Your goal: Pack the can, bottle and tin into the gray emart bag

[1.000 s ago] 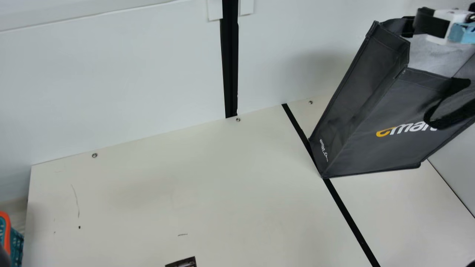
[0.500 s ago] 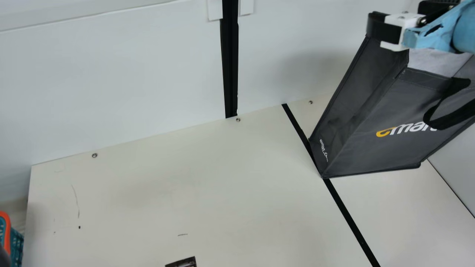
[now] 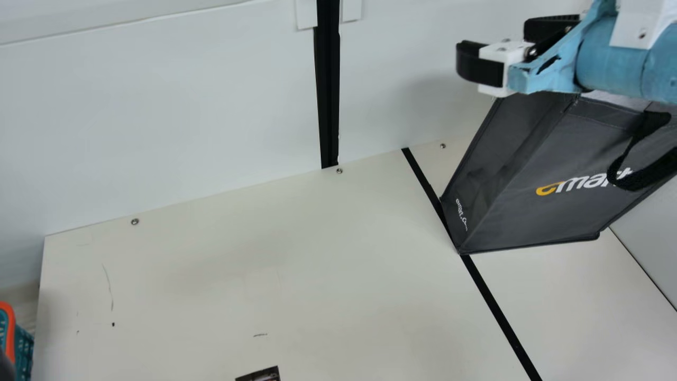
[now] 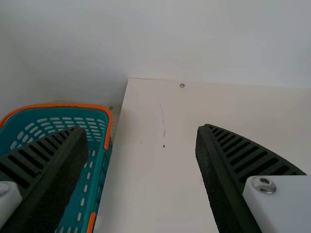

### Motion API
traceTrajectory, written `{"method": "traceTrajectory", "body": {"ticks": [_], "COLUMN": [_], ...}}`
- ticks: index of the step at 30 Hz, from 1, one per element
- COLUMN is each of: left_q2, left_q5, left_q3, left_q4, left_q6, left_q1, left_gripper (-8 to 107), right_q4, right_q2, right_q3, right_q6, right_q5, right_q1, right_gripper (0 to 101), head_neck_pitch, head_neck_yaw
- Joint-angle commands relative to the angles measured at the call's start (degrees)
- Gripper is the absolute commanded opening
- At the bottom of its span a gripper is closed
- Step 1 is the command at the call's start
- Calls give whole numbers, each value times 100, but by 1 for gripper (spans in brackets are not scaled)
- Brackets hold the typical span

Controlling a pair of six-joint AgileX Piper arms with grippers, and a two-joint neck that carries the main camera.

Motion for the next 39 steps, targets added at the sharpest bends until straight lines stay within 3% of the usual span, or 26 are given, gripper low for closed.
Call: {"method": "traceTrajectory", "body": {"ticks": [1, 20, 39], "left_q2": [0, 0, 0], "left_q5": [0, 0, 0], "left_q3": [0, 0, 0], "left_q4": [0, 0, 0], "left_q6": [0, 0, 0], "left_q1": [0, 0, 0], "left_gripper": [90, 90, 90], "right_q4": [6, 669, 1599], "right_q2": [-87, -1161, -2188], "right_q3": [307, 2821, 4870], "right_q6": [-20, -608, -1546], "right_q5": [-134, -1033, -1062], "right_q1": [163, 902, 751], "right_gripper": [91, 91, 91], "head_neck_pitch": [-130, -130, -130], "head_neck_yaw": [-14, -14, -14]}}
